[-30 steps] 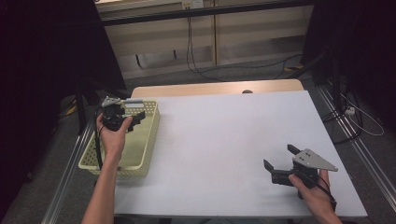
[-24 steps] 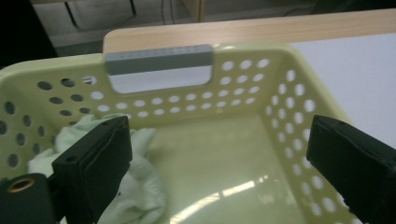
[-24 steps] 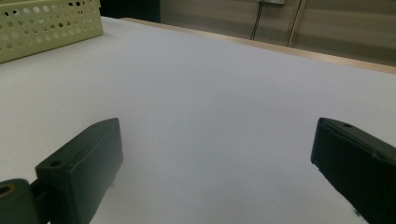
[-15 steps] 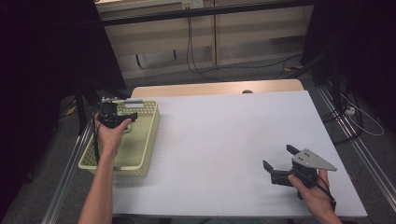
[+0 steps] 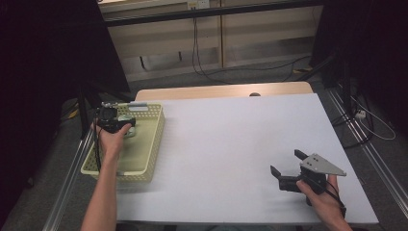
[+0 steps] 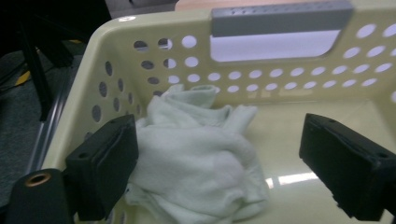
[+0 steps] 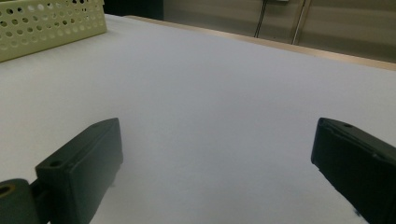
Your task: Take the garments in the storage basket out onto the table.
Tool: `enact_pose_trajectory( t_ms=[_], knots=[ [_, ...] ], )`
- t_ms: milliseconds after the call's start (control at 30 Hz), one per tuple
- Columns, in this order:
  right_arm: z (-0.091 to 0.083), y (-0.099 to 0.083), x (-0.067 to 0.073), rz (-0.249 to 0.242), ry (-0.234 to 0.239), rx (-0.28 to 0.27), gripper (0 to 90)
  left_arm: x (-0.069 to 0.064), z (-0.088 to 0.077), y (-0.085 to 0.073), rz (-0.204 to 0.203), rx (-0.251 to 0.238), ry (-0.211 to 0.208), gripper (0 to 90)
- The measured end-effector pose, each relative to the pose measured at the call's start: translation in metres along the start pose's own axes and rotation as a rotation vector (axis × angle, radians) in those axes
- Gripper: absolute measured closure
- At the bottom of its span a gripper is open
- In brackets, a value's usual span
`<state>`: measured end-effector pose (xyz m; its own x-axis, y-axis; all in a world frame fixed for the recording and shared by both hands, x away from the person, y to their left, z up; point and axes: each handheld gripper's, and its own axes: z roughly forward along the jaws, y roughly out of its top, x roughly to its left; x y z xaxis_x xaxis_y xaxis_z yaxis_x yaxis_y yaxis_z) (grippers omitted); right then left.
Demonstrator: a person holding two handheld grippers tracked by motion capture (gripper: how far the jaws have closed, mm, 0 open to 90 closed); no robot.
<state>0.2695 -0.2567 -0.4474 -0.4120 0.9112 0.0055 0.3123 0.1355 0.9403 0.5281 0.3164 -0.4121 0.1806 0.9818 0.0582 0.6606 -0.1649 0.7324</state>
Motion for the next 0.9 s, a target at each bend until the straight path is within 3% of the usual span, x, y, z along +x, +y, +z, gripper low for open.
enact_pose_trajectory(
  t_ms=[167, 467, 500, 600, 733, 800, 900],
  knots=[
    [0.001, 0.000, 0.001, -0.001, 0.003, 0.002, 1.6, -0.001, 0.006, -0.002, 0.017, 0.019, 0.009, 13.2],
    [0.001, 0.000, 0.001, -0.004, 0.009, 0.003, 1.7, 0.005, 0.010, -0.004, 0.003, 0.041, 0.029, 18.8],
    [0.001, 0.000, 0.001, -0.004, 0.009, 0.004, 1.7, 0.006, 0.010, -0.003, 0.029, 0.064, 0.031, 18.9],
    [0.000, 0.000, 0.002, -0.004, 0.012, 0.006, 1.8, 0.003, 0.013, -0.003, 0.040, 0.089, 0.025, 21.1],
    [0.000, 0.000, 0.002, -0.007, 0.016, 0.003, 1.8, 0.001, 0.014, -0.003, 0.107, 0.130, 0.042, 25.2],
    [0.000, 0.000, 0.002, -0.007, 0.016, 0.004, 1.8, 0.002, 0.015, -0.004, 0.057, 0.122, -0.019, 37.6],
    [0.001, 0.000, 0.002, -0.005, 0.015, 0.006, 1.8, 0.001, 0.016, -0.004, 0.059, 0.136, -0.015, 37.7]
  ],
)
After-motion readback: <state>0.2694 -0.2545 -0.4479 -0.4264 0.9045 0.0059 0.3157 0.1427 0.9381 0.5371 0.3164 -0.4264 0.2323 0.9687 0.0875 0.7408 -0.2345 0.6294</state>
